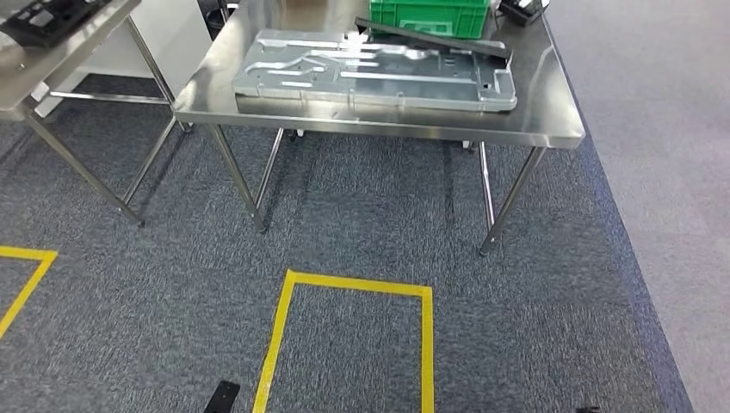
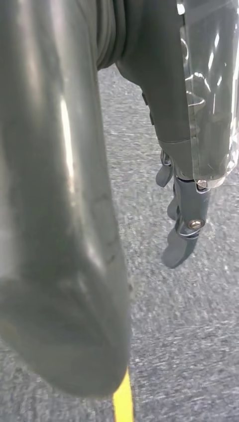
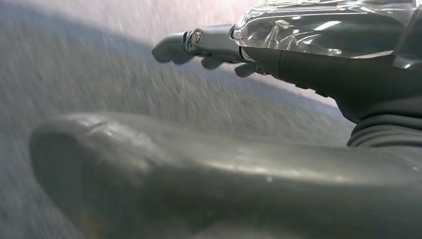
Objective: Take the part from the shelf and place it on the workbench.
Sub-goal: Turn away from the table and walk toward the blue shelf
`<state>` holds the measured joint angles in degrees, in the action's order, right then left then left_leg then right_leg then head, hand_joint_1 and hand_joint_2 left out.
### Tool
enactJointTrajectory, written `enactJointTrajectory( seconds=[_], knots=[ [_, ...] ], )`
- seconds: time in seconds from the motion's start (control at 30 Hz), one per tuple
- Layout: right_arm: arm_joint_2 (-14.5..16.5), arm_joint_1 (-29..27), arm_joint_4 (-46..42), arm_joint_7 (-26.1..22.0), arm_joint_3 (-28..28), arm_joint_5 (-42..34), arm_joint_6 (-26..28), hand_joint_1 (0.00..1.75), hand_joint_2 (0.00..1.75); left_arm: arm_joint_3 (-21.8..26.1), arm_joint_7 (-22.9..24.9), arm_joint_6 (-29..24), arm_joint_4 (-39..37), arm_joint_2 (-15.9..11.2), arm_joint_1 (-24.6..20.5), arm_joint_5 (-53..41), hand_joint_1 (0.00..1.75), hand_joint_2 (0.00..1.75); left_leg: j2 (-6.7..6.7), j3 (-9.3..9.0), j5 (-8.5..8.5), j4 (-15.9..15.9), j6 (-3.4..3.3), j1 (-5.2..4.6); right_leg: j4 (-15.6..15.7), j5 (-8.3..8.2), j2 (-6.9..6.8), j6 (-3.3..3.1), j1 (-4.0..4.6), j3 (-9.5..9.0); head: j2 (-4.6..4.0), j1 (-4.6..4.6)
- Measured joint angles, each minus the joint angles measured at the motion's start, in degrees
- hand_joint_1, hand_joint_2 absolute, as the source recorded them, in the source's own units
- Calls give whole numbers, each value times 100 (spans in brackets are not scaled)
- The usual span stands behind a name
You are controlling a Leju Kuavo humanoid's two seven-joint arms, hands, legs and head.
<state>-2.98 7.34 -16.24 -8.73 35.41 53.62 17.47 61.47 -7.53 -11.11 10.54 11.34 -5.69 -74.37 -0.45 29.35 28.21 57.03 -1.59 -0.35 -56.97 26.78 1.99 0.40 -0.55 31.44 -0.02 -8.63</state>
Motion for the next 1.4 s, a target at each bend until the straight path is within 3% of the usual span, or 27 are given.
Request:
enactJointTrajectory(
  seconds=[0.07,0.1,0.2,0.23,0.27,0.3,0.37,0.43,0.57,0.63,0.73,0.77,0.8,0.83,0.9,0.97,1.07,1.1,1.13,1.17,1.23,1.27,1.3,1.33,1.37,1.4],
  knots=[
    [69,-49,95,116,2,58,-128,0,0,-10,-3,1,0,8,-4,-23,0,0,19,-10,-75,-109,-38,20,-8,9,-14,64,-3,8,0,2],
    [97,-69,130,150,2,75,-158,0,0,-14,-3,1,0,11,-7,-32,0,0,34,-13,-123,-169,-70,35,-101,96,-41,87,0,53,0,3],
    [131,-89,201,191,2,93,-219,0,0,-18,-3,2,0,12,-6,-42,0,0,90,50,-210,-220,-118,39,-1013,651,-122,143,-27,473,0,4],
    [145,-98,223,213,3,89,-282,0,0,-19,-3,6,0,11,-3,-46,0,0,106,86,-219,-199,-115,37,-1339,778,-131,168,-39,615,0,4],
    [163,-112,245,246,5,78,-369,0,0,-20,-3,11,0,13,-1,-52,0,0,118,121,-223,-170,-111,38,-1507,803,-137,190,-53,678,0,4],
    [188,-130,269,293,8,60,-481,0,0,-23,-2,25,0,15,-1,-60,0,0,125,154,-223,-134,-102,43,-1452,716,-148,209,-70,630,0,4],
    [254,-159,311,434,19,21,-703,0,0,-30,10,79,0,20,-7,-69,0,0,132,219,-212,-33,-64,55,-783,385,-188,231,-110,255,0,4],
    [353,-176,354,650,37,4,-903,0,0,-35,61,156,0,21,-23,-72,0,0,131,283,-202,75,1,45,-216,188,-203,202,-102,-36,0,3],
    [566,-250,437,1062,66,14,-1152,0,0,-43,177,237,0,22,-38,-75,0,0,120,362,-224,136,150,48,-127,87,-180,32,-75,5,0,2],
    [635,-271,458,1104,79,19,-1176,0,0,-45,192,241,0,22,-37,-75,0,0,103,481,43,389,214,64,-103,-2,-190,-73,-91,95,0,1],
    [705,-275,474,1154,112,21,-1197,0,0,-54,202,258,0,22,-42,-80,0,0,92,810,780,1435,260,89,-111,-155,-191,-125,-70,302,0,0],
    [725,-278,481,1192,119,22,-1212,0,0,-58,208,269,0,22,-43,-91,0,0,92,828,897,1664,264,93,-117,-208,-190,-122,-62,375,0,0],
    [743,-280,487,1241,125,26,-1228,0,0,-62,213,281,0,21,-43,-103,0,0,92,739,904,1675,260,93,-125,-259,-188,-113,-59,444,0,0],
    [764,-282,493,1291,130,33,-1238,0,0,-64,220,292,0,21,-44,-117,0,0,90,524,810,1434,247,93,-131,-308,-183,-100,-58,506,0,0],
    [814,-284,498,1379,134,72,-1237,0,0,-72,234,307,0,19,-63,-149,0,0,72,-105,564,515,198,88,-142,-411,-172,-59,-53,608,0,-1],
    [857,-283,499,1439,135,114,-1215,0,0,-91,246,311,0,18,-90,-172,0,0,48,-463,420,-94,151,61,-135,-522,-171,8,-45,660,0,3],
    [889,-303,505,1481,135,155,-1186,0,0,-116,256,320,0,23,-76,-188,0,0,62,-404,265,-155,66,28,-70,-677,-172,126,-61,684,0,5],
    [895,-315,509,1485,135,171,-1181,0,0,-119,259,325,0,27,-73,-192,0,0,77,-348,187,-169,25,33,-92,-620,-170,156,-67,716,0,6],
    [900,-326,512,1488,135,189,-1176,0,0,-124,257,328,0,31,-73,-201,0,0,94,-272,99,-188,-22,43,-209,-436,-169,179,-72,773,0,6],
    [898,-329,514,1490,135,205,-1171,0,0,-134,248,328,0,32,-76,-214,0,0,108,-183,24,-201,-57,50,-456,-136,-170,195,-79,851,0,7],
    [892,-330,514,1489,135,227,-1158,0,0,-163,220,318,0,27,-72,-243,0,0,116,-2,-96,-202,-96,35,-1203,461,-174,226,-75,1010,0,7],
    [889,-330,514,1485,135,233,-1153,0,0,-179,208,312,0,27,-71,-253,0,0,124,79,-153,-198,-95,26,-1562,574,-175,238,-74,1055,0,7],
    [889,-332,514,1480,135,237,-1150,0,0,-191,203,307,0,28,-70,-260,0,0,134,158,-213,-192,-89,20,-1782,528,-177,242,-74,1034,0,6],
    [889,-335,514,1472,135,239,-1148,0,0,-199,202,304,0,30,-68,-270,0,0,143,233,-267,-180,-78,15,-1818,377,-179,236,-74,926,0,6],
    [889,-336,514,1462,135,242,-1146,0,0,-207,202,297,0,32,-68,-279,0,0,150,301,-314,-161,-63,12,-1647,208,-182,221,-72,715,0,6],
    [889,-334,514,1445,135,245,-1143,0,0,-212,203,286,0,34,-67,-287,0,0,153,363,-351,-134,-45,11,-1280,113,-190,194,-67,393,0,6]
  ],
)
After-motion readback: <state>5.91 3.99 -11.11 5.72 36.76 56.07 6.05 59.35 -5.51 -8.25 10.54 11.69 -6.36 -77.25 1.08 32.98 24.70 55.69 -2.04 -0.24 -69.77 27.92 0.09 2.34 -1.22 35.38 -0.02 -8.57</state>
